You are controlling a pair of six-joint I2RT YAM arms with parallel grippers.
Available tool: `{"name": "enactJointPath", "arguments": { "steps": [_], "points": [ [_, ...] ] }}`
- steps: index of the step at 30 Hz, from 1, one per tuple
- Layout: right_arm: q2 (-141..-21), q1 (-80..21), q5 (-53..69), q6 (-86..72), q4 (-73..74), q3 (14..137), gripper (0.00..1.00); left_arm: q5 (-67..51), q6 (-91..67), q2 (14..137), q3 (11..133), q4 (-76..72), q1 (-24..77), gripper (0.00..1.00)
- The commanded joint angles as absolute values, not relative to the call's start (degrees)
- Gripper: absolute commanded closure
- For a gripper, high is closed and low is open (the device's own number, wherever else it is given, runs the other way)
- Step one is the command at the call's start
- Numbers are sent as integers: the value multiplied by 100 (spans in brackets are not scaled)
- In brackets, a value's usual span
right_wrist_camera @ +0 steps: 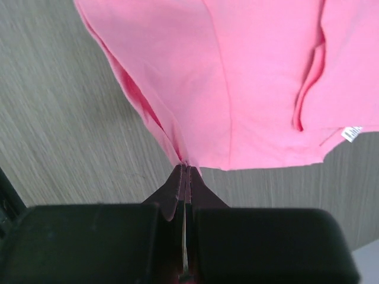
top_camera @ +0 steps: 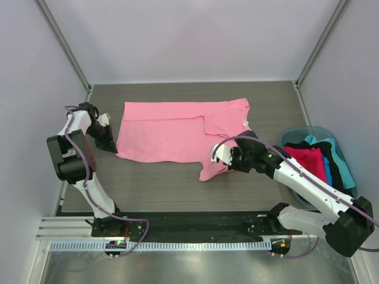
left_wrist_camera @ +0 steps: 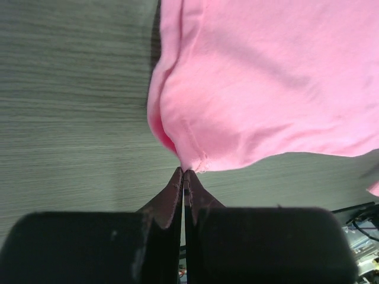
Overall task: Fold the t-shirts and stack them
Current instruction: Fold the tshirt
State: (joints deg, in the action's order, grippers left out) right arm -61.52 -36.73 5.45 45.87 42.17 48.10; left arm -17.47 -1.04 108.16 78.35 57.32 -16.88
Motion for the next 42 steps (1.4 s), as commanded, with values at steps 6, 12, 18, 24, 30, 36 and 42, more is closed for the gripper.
{"name": "enactJointPath", "arguments": {
  "steps": [6, 12, 18, 24, 30, 36, 42],
  "points": [
    [-6757, -2735, 114, 4404, 3912, 5747, 99, -2259, -26, 11021, 9068, 6187, -1661, 100],
    [-7636, -2031, 237, 4184, 3507, 6880, 99, -2329, -62, 11381, 9675, 6249, -1582, 100],
    [-8524, -1872, 220, 4149, 3094, 7706, 99, -2268, -35, 11856, 10414, 6302, -1363, 100],
    [-9368, -1696, 220, 4061, 2874, 8497, 99, -2092, -26, 12243, 11082, 6284, -1310, 100],
    [-10018, -1512, 141, 4017, 2628, 8981, 99, -1987, -26, 12489, 11504, 6249, -1310, 100],
    [-10353, -1459, 88, 4008, 2523, 9421, 99, -1916, -53, 12559, 11750, 6170, -1310, 100],
    [-10678, -1433, 62, 4008, 2452, 9790, 99, -1828, -61, 12762, 12014, 6144, -1283, 100]
  ]
}}
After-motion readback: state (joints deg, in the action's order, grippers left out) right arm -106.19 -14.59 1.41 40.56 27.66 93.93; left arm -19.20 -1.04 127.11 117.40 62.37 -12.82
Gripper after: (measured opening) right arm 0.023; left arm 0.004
